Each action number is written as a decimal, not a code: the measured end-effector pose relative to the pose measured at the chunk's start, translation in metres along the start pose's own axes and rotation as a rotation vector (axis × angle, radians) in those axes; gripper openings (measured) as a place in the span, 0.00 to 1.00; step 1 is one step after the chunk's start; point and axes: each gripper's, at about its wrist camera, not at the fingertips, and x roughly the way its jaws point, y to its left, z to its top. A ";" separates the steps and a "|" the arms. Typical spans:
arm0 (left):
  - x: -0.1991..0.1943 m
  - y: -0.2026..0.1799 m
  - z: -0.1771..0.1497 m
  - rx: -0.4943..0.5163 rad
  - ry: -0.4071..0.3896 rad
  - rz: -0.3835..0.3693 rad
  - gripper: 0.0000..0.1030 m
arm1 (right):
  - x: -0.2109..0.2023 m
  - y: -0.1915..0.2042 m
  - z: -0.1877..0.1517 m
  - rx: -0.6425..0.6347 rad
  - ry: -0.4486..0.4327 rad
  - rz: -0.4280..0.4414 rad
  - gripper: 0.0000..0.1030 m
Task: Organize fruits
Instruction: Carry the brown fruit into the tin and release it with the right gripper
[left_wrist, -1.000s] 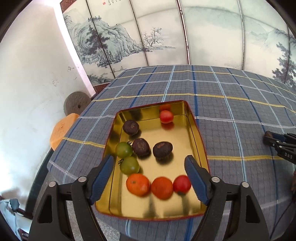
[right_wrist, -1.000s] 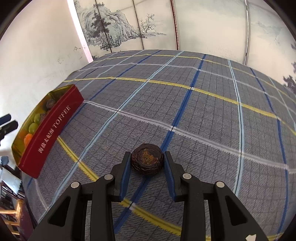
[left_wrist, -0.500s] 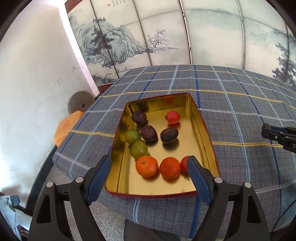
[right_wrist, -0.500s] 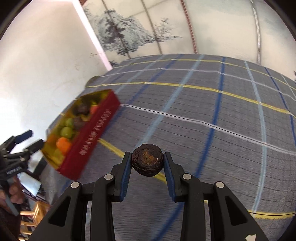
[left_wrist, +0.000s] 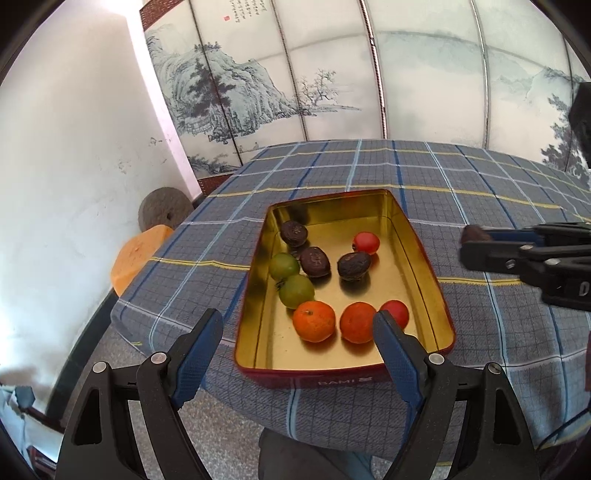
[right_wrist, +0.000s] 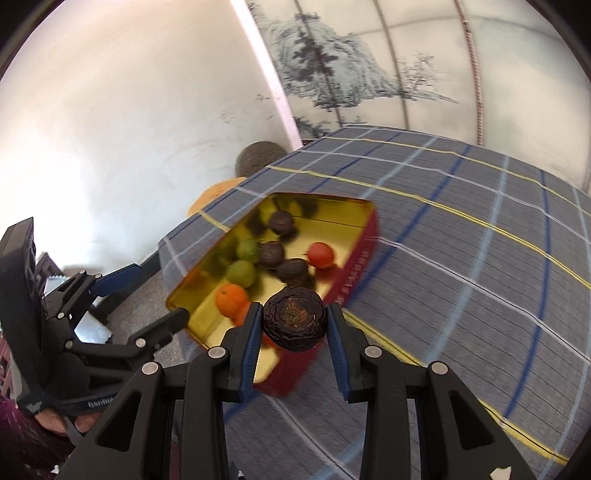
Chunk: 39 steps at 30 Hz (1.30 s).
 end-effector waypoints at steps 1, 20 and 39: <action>0.000 0.003 -0.001 -0.008 -0.004 -0.007 0.81 | 0.003 0.004 0.001 -0.007 0.005 0.007 0.31; -0.051 0.045 -0.011 -0.108 -0.213 0.038 0.99 | 0.064 0.036 0.016 -0.047 0.066 0.004 0.31; -0.096 0.053 -0.011 -0.144 -0.330 0.003 1.00 | 0.067 0.048 0.026 -0.064 0.035 0.025 0.33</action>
